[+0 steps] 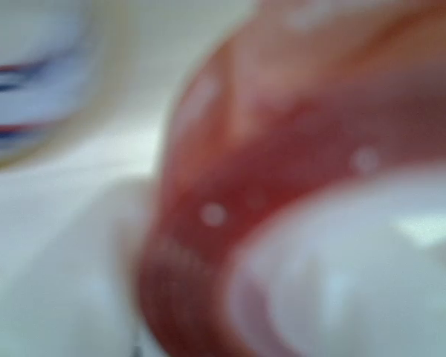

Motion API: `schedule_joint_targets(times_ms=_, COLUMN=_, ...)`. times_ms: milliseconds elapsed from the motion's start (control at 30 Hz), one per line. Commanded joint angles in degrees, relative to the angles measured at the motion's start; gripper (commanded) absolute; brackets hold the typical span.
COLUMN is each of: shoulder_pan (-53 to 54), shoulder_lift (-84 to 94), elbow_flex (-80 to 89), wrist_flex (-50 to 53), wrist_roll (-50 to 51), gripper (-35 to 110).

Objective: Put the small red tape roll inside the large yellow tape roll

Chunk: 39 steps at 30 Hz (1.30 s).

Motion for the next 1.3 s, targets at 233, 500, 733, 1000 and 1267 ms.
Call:
schedule_joint_targets(times_ms=233, shoulder_pan=1.7, shoulder_lift=26.5, elbow_flex=47.5, wrist_flex=-20.0, wrist_roll=2.2, gripper=0)
schedule_joint_targets(times_ms=500, shoulder_pan=3.0, shoulder_lift=25.8, elbow_flex=55.0, wrist_flex=-25.8, wrist_roll=1.6, gripper=1)
schedule_joint_targets(times_ms=733, shoulder_pan=2.5, shoulder_lift=25.4, elbow_flex=54.9, wrist_flex=-26.5, wrist_roll=1.5, gripper=21)
schedule_joint_targets(times_ms=1000, shoulder_pan=2.6, shoulder_lift=28.1, elbow_flex=54.5, wrist_flex=-26.5, wrist_roll=1.5, gripper=23)
schedule_joint_targets(times_ms=1267, shoulder_pan=8.3, shoulder_lift=41.7, elbow_flex=47.0, wrist_flex=-21.6, wrist_roll=-0.2, gripper=0)
